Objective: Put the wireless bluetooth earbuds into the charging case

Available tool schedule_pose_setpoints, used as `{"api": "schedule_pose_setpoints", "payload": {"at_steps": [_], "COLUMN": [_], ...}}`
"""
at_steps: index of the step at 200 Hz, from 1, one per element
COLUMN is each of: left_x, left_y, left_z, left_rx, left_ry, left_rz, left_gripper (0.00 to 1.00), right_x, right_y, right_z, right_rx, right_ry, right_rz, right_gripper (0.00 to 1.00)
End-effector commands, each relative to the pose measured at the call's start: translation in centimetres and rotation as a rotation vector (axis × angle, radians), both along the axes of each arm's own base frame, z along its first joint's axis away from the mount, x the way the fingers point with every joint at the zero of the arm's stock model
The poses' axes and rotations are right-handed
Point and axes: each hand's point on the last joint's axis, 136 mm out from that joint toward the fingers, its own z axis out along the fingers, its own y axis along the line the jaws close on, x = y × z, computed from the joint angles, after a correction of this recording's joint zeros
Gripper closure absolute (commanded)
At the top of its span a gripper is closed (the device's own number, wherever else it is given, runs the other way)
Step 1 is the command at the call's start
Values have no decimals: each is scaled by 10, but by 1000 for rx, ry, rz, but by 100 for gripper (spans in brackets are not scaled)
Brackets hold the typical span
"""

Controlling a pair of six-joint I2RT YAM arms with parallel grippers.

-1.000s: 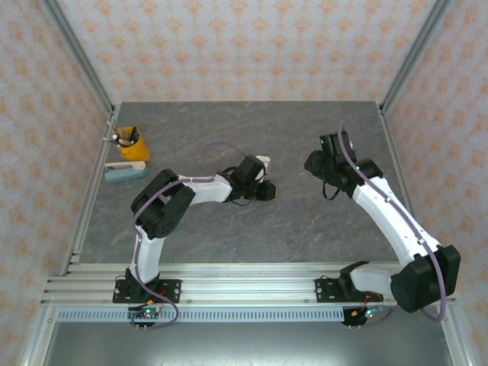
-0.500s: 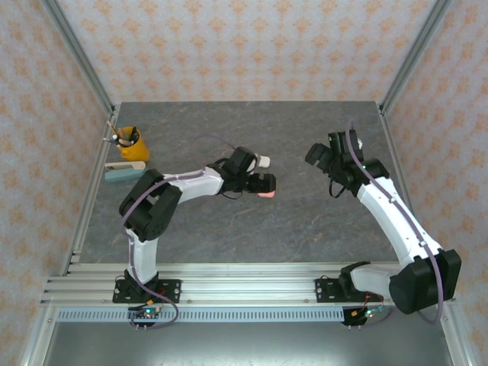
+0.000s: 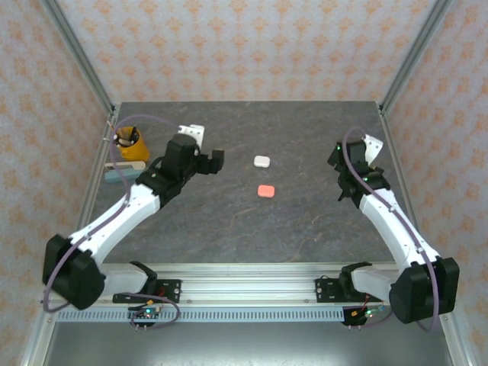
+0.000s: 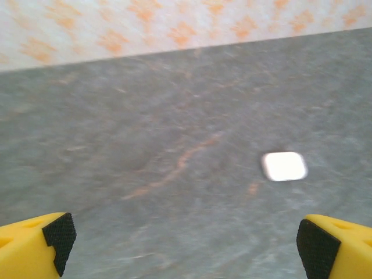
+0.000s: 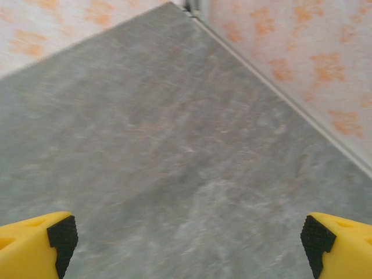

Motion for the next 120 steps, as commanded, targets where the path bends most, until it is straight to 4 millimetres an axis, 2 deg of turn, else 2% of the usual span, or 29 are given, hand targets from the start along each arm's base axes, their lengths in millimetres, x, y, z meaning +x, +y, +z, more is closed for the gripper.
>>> {"api": "schedule_pose_setpoints", "payload": {"at_steps": [1,15,26,49,78,99,120], "left_x": [3,-2,-6,-13,-12,-8,5], "left_y": [58,79,94,118,133,140,137], "left_z": [-14,-32,-45,-69,-89,-107,-114], "left_rx": [203,207,216,229,162,125,85], "left_ry": [-83,-96,-116,-150,-165,-159,-157], "left_rz": [135,173,217,299,334,338,293], "left_gripper": [0,0,0,0,0,0,0], "right_x": [10,13,18,24,33,45,44], "right_y": [-27,-32,-34,-36,-28,-11,-8], "right_z": [9,-4,-23,-48,-72,-82,-99], "right_rx": [-163,-176,-201,-249,-227,-208,-172], "right_ry": [-85,-80,-51,-46,-162,-190,-228], "right_rz": [-80,-68,-54,-25,19,132,169], "right_gripper": [0,0,0,0,0,0,0]}}
